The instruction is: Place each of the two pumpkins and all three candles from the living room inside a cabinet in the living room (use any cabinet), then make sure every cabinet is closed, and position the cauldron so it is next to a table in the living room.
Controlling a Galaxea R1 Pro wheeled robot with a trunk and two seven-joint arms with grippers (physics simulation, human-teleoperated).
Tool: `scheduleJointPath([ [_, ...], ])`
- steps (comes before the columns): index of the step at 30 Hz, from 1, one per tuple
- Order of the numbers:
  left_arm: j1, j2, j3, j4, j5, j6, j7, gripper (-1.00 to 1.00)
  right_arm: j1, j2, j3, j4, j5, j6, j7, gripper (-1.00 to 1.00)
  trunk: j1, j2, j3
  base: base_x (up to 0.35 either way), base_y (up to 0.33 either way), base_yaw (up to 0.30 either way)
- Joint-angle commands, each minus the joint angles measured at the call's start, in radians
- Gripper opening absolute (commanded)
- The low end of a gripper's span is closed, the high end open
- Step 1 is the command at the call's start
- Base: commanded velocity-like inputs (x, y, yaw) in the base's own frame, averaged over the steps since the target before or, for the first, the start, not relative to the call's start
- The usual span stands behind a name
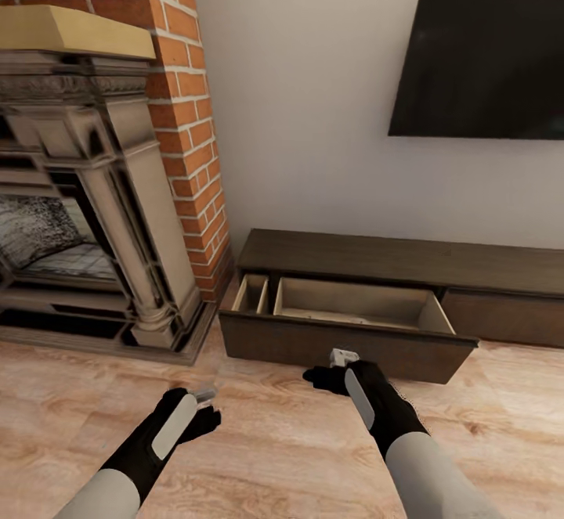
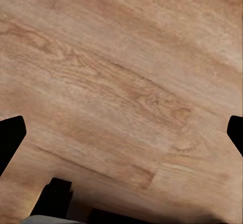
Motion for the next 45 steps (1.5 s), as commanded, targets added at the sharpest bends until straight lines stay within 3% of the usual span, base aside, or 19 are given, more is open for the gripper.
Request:
scheduleJointPath([
  [1,0.000,0.001,-0.006,0.039,0.011,-0.039,0.009,1.00,0.004,-0.001,0.000,0.021,-0.002,-0.026,0.001,1.00,0.000,0.000,-0.001,-0.103,0.000,0.262],
  [2,0.000,0.000,-0.007,0.095,0.011,-0.087,0.009,1.00,0.008,0.000,0.000,0.068,0.000,-0.069,0.001,1.00,0.000,0.000,-0.002,-0.053,0.000,0.256],
  [6,0.001,-0.001,-0.008,0.202,0.006,-0.162,-0.005,1.00,0.012,0.000,0.002,0.175,0.004,-0.169,0.001,1.00,0.000,0.000,-0.005,-0.019,0.000,0.252],
  [15,0.001,0.008,-0.010,0.339,-0.006,-0.260,-0.150,1.00,0.012,-0.001,0.002,0.207,0.005,-0.202,0.000,1.00,0.000,0.000,-0.012,-0.021,0.002,0.250],
  [30,0.001,0.005,-0.011,0.364,-0.006,-0.323,-0.170,1.00,0.012,0.000,0.018,0.210,0.006,-0.205,0.000,1.00,0.000,0.000,-0.024,-0.136,0.045,0.244],
  [45,0.001,0.005,-0.012,0.366,-0.005,-0.329,-0.170,1.00,0.012,0.002,0.029,0.233,0.006,-0.232,0.000,1.00,0.000,0.000,-0.038,-0.001,0.000,0.240],
])
